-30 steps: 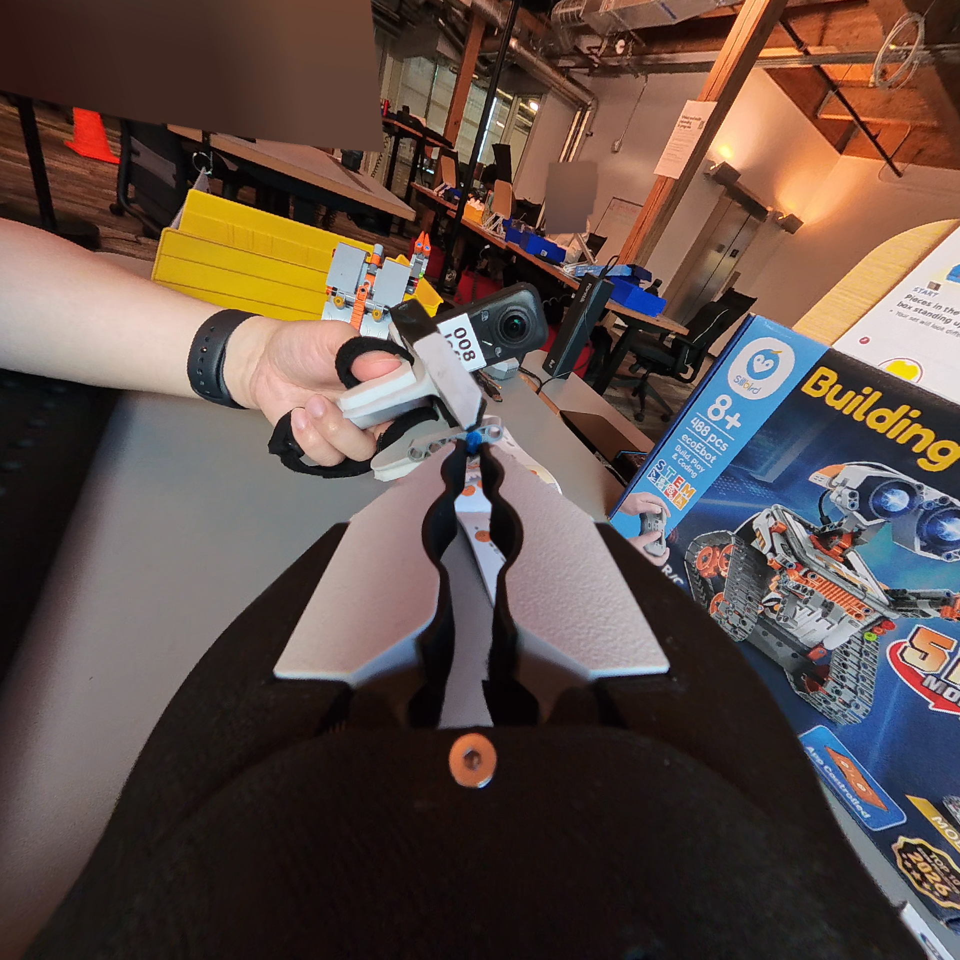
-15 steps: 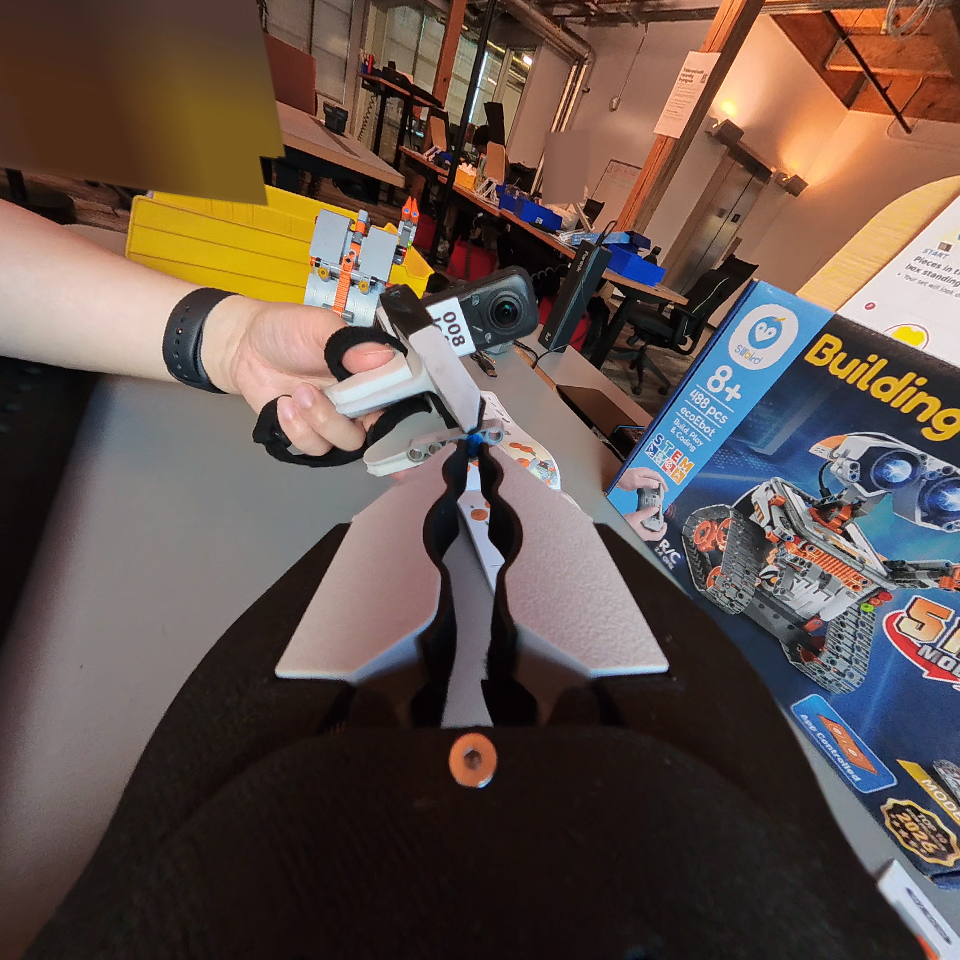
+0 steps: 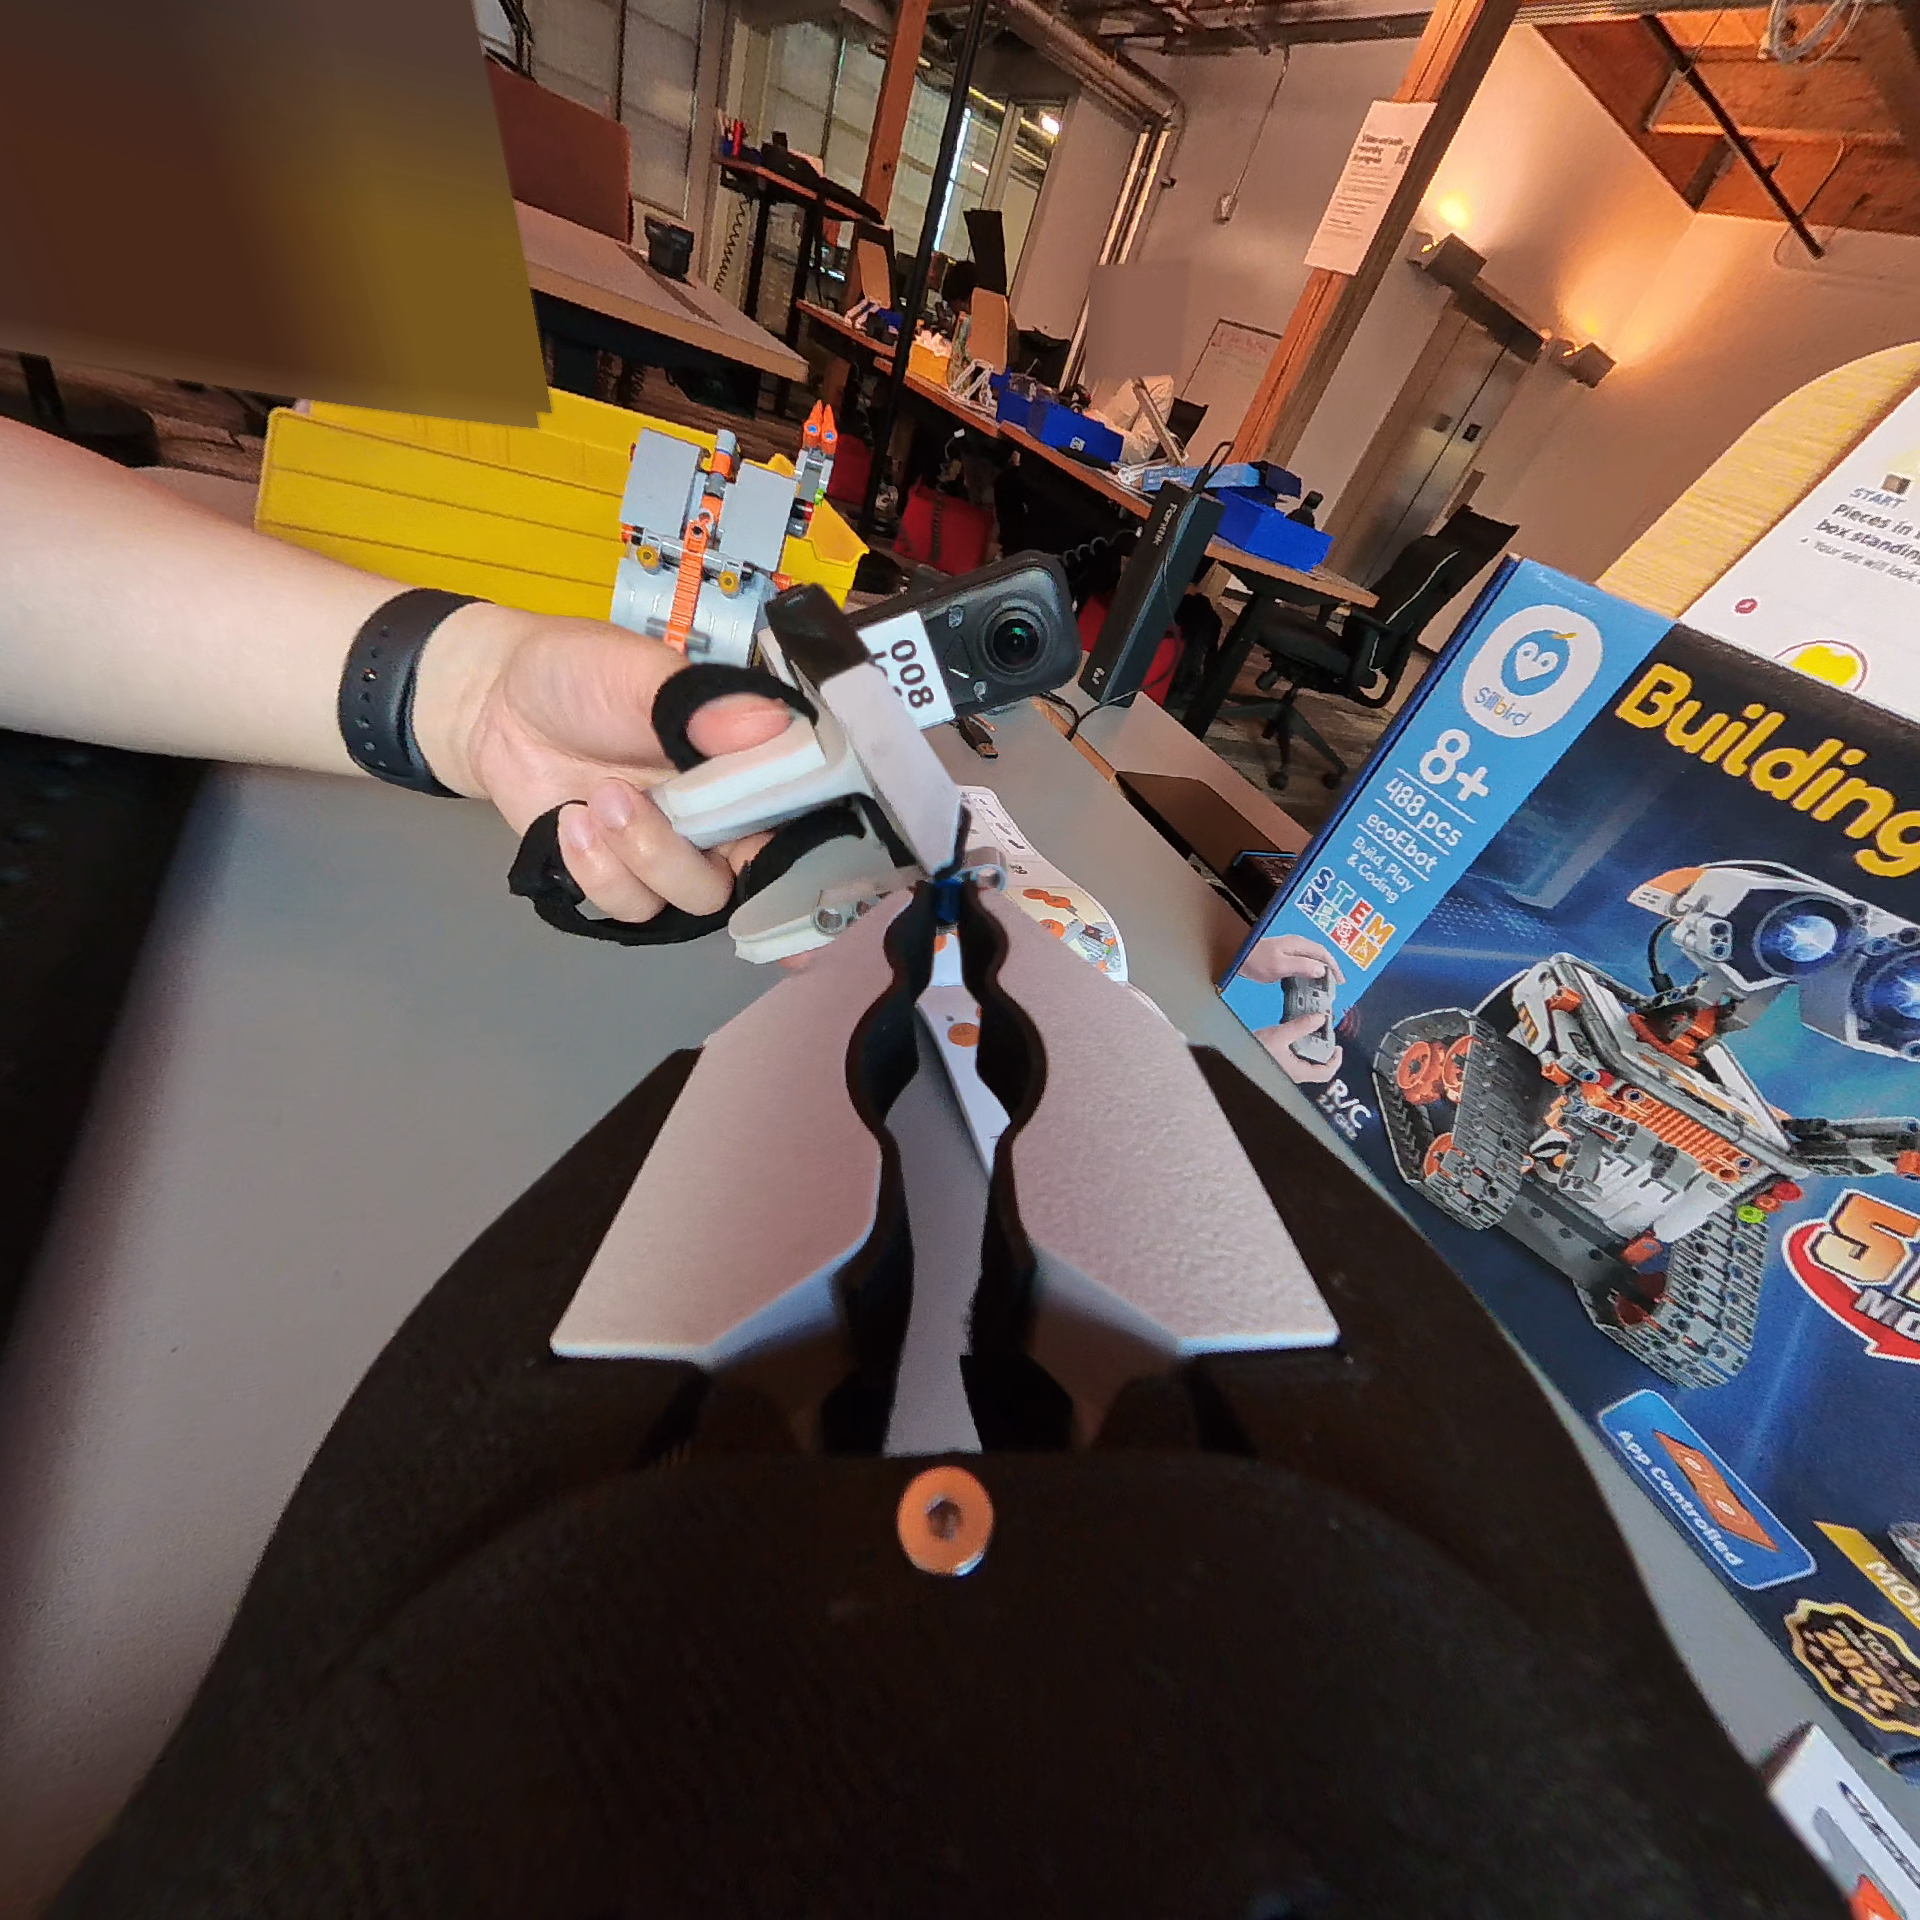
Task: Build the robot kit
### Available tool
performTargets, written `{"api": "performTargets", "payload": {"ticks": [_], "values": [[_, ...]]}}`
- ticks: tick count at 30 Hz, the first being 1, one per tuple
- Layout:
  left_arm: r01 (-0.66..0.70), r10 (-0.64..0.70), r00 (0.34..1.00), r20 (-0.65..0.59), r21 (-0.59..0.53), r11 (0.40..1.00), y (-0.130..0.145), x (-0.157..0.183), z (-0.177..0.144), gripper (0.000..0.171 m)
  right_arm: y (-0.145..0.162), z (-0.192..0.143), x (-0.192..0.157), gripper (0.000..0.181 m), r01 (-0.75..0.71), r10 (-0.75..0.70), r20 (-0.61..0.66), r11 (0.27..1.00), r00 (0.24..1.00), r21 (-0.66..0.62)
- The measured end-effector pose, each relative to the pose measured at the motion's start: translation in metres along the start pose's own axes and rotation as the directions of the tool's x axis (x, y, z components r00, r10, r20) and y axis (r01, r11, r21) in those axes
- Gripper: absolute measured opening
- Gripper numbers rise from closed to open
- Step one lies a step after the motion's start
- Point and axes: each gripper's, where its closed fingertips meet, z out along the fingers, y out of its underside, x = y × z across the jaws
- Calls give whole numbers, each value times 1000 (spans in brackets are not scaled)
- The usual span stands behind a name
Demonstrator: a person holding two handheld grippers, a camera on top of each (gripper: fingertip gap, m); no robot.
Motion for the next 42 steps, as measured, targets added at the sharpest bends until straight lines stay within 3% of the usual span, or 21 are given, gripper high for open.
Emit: {"api": "performTargets", "payload": {"ticks": [5, 18, 26, 27, 29, 30, 31, 32, 35, 42], "values": [[-13, 13, 1000, 13, -3, 1000, -1, 1, 0, 5, -2, 1, 0, 4, -47, 46, 18, 998, 999, 31], [9, -5, 998, 68, -53, 999, 3, -7, -2, 5, 8, 1, -4, 4, -9, 12, 37, 998, 999, -65], [-20, 22, 993, 112, -13, 1000, -1, -3, 4, 4, 3, -5, 0, 3, -1, 2, 17, 999, 1000, -44], [-27, 26, 993, 113, 4, 1000, -4, -2, 3, 4, 2, -7, 0, 4, 1, 0, 21, 999, 1000, -45], [15, -38, 997, 66, 315, 949, -59, 9, -43, 4, -4, -38, 33, 3, -26, 27, -117, 1000, 993, 12], [-33, -6, 995, 103, 367, 929, -72, 13, -64, 4, -17, -57, 46, 3, -81, 96, -136, 991, 986, 108], [-126, 78, 979, 187, 260, 957, -60, 13, -58, 4, -27, -66, 46, 3, -100, 117, -97, 982, 988, 163], [-176, 146, 970, 193, 148, 973, -43, 17, -37, 5, -29, -64, 39, 3, -84, 94, -56, 983, 994, 166], [-215, 220, 962, 160, -50, 975, -6, 16, 14, 5, -23, -50, 30, 4, -70, 73, -20, 991, 997, 117], [-170, 195, 963, 188, -142, 975, 20, -7, 16, 5, -19, -51, 28, 4, -107, 107, 3, 987, 994, 117]]}}
